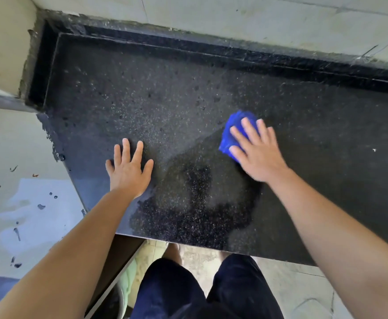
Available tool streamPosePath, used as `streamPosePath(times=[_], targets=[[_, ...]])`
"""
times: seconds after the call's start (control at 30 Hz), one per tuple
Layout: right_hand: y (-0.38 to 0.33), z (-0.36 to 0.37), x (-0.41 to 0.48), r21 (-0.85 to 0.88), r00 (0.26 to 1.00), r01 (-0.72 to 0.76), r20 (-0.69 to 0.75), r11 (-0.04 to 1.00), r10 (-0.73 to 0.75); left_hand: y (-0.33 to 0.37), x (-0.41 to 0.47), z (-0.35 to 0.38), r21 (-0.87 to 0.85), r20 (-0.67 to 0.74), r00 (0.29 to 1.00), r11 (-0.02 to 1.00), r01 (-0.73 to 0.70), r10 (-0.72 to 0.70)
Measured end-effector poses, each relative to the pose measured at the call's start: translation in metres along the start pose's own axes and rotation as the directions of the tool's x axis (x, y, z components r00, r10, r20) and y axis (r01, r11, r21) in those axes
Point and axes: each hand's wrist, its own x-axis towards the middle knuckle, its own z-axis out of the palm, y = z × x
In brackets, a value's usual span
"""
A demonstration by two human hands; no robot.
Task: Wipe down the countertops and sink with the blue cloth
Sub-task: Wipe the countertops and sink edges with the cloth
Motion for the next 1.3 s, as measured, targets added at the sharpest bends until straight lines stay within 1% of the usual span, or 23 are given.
streamPosePath(times=[0.1,0.2,0.23,0.27,0.3,0.37,0.4,0.47,0.53,0.6,0.67,0.7,0.73,0.8,0.87,0.9,0.93,1.0,1.07,1.13,1.2,1.23,1.3], targets=[[0.037,-0.012,0.032,0.107,0.958,-0.278,0.102,0.955,0.268,0.000,0.004,0.004,0.008,0.001,1.000,1.000,0.011,-0.011],[0.012,-0.012,0.063,0.135,0.932,-0.363,0.066,0.922,0.358,-0.002,0.003,0.005,-0.003,-0.009,1.000,1.000,0.014,-0.014],[-0.008,-0.011,0.065,0.103,0.949,-0.314,0.021,0.944,0.314,-0.002,0.004,0.005,0.001,-0.012,1.000,1.000,0.008,-0.008],[-0.032,-0.009,0.061,0.055,0.977,-0.206,-0.037,0.977,0.209,-0.002,0.004,0.005,0.007,-0.011,1.000,1.000,0.004,-0.004],[-0.057,-0.005,0.050,0.002,0.995,-0.041,-0.094,0.999,0.041,-0.002,0.004,0.005,0.011,-0.008,1.000,1.000,0.004,-0.004],[-0.100,0.002,0.018,-0.053,0.944,0.317,-0.077,0.947,-0.320,-0.002,0.004,0.004,0.013,-0.002,1.000,1.000,0.016,-0.016],[-0.109,0.007,0.001,-0.037,0.902,0.429,-0.026,0.902,-0.430,-0.002,0.004,0.003,0.012,-0.001,1.000,1.000,0.021,-0.021],[-0.100,0.016,-0.019,-0.015,0.826,0.563,0.025,0.826,-0.563,-0.002,0.003,0.002,0.010,0.000,1.000,1.000,0.022,-0.022],[-0.067,0.017,-0.018,-0.043,0.808,0.589,0.005,0.807,-0.589,-0.002,0.004,0.002,0.006,0.004,1.000,1.000,0.020,-0.020],[-0.026,0.010,0.000,-0.067,0.899,0.435,-0.028,0.898,-0.438,-0.002,0.003,0.002,0.009,0.009,1.000,1.000,0.015,-0.015],[0.015,-0.002,0.033,-0.047,0.984,0.166,-0.062,0.985,-0.168,-0.003,0.003,0.003,0.007,0.013,1.000,1.000,0.017,-0.017],[0.029,-0.009,0.051,-0.004,0.999,0.006,-0.054,1.000,-0.006,-0.003,0.003,0.003,0.004,0.016,1.000,1.000,0.020,-0.020],[0.036,-0.018,0.069,0.067,0.985,-0.167,-0.021,0.984,0.169,-0.003,0.003,0.004,0.003,0.017,1.000,1.000,0.020,-0.020],[0.027,-0.035,0.102,0.220,0.893,-0.446,0.044,0.867,0.448,-0.004,0.004,0.005,0.010,0.017,1.000,1.000,0.013,-0.013],[-0.006,-0.043,0.126,0.277,0.837,-0.535,0.041,0.798,0.546,-0.005,0.004,0.006,0.006,0.016,1.000,1.000,0.009,-0.009],[-0.027,-0.041,0.131,0.241,0.869,-0.481,0.002,0.843,0.496,-0.005,0.003,0.006,0.007,0.011,1.000,1.000,0.006,-0.006],[-0.050,-0.035,0.129,0.176,0.922,-0.369,-0.053,0.913,0.383,-0.006,0.003,0.006,0.012,0.002,1.000,1.000,-0.001,0.001],[-0.099,-0.018,0.102,0.068,0.993,-0.022,-0.111,0.997,0.029,-0.007,0.003,0.003,0.013,-0.030,0.999,1.000,-0.016,0.017],[-0.128,-0.001,0.061,0.036,0.941,0.328,-0.102,0.944,-0.323,-0.007,0.005,-0.003,-0.045,-0.091,0.996,0.999,-0.019,0.015],[-0.122,0.006,0.030,0.016,0.845,0.534,-0.043,0.846,-0.533,-0.007,0.010,-0.010,-0.109,-0.150,0.989,0.994,-0.024,0.007],[-0.088,0.008,0.027,-0.031,0.810,0.583,-0.055,0.812,-0.584,-0.012,0.019,-0.016,-0.081,-0.182,0.983,0.996,-0.042,0.027],[-0.067,0.006,0.032,-0.042,0.841,0.535,-0.074,0.844,-0.536,-0.015,0.024,-0.018,-0.056,-0.190,0.981,0.997,-0.054,0.042],[-0.024,0.002,0.055,-0.038,0.939,0.314,-0.135,0.949,-0.317,-0.023,0.037,-0.023,-0.041,-0.194,0.980,0.998,-0.053,0.045]])
